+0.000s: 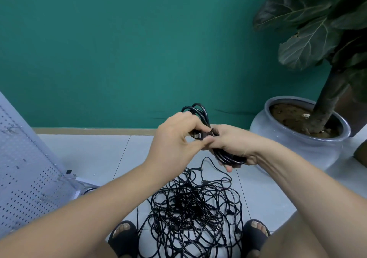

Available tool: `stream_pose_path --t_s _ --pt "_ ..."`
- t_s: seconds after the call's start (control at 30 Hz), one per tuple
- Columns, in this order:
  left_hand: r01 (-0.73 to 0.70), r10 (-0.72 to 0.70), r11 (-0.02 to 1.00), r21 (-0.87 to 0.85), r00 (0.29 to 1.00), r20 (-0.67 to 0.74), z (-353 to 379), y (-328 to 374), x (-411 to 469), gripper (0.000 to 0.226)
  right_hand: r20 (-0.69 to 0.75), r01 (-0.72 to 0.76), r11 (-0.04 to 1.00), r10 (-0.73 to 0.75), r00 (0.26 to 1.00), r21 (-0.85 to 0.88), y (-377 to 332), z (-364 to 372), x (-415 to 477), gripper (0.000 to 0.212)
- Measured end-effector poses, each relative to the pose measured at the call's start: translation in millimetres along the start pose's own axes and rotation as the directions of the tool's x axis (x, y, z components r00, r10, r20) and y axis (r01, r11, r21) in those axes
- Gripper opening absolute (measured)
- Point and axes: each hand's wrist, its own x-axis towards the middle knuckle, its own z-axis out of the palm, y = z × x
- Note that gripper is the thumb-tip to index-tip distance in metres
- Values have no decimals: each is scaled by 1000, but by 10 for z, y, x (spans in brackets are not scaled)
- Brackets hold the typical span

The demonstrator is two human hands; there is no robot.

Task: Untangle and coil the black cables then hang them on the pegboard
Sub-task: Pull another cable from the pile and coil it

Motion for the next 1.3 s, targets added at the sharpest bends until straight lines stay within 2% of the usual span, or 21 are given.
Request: stream_pose_path --t_s 0.03,0.1,0.2,0.4,0.53,0.57,0.67,0.73,0.8,0.9,1.1,1.2,1.3 --pt "58 -58 996 -62 998 12 -8 -9 -18 14 23 29 999 -30 999 36 16 -11 -9 9" --pt "77 -75 993 -86 997 24 -61 -7 -36 12 44 105 989 -110 993 103 8 -6 -44 28" --pt "150 -148 976 -158 989 20 -163 23 -19 12 -2 229 961 -232 973 157 -7 68 -86 47" --pt "345 -346 852 -394 936 71 -224 -6 50 10 -199 307 943 -279 939 125 -42 177 -107 39" --pt "455 -463 723 -519 878 123 -227 35 85 10 -200 321 934 -288 936 158 -57 229 -114 46" --pt "472 -484 672 -571 863 144 -207 35 93 17 -199 332 928 -298 934 169 -69 245 -115 48" --pt "487 -519 423 -764 822 236 -146 -16 115 49 -200 353 910 -312 929 219 -107 269 -118 53" --pt "521 -480 349 -779 813 329 -174 -47 148 59 -206 344 910 -300 932 232 -117 268 -116 51" --pt "599 -430 338 -726 784 447 -246 -73 190 61 -217 330 917 -284 934 225 -102 264 -106 49" --pt "652 -368 414 -635 758 538 -334 -180 244 54 -226 315 924 -267 937 217 -67 273 -69 48" --pt "661 -346 440 -608 749 564 -436 -313 288 51 -204 300 936 -262 943 186 -54 272 -56 45" --pt "665 -378 475 -576 745 549 -467 -325 290 47 -242 330 939 -300 923 95 -78 298 -50 39" --pt "668 -384 456 -588 744 547 -493 -336 291 51 -299 368 928 -336 893 54 -95 325 -55 32"
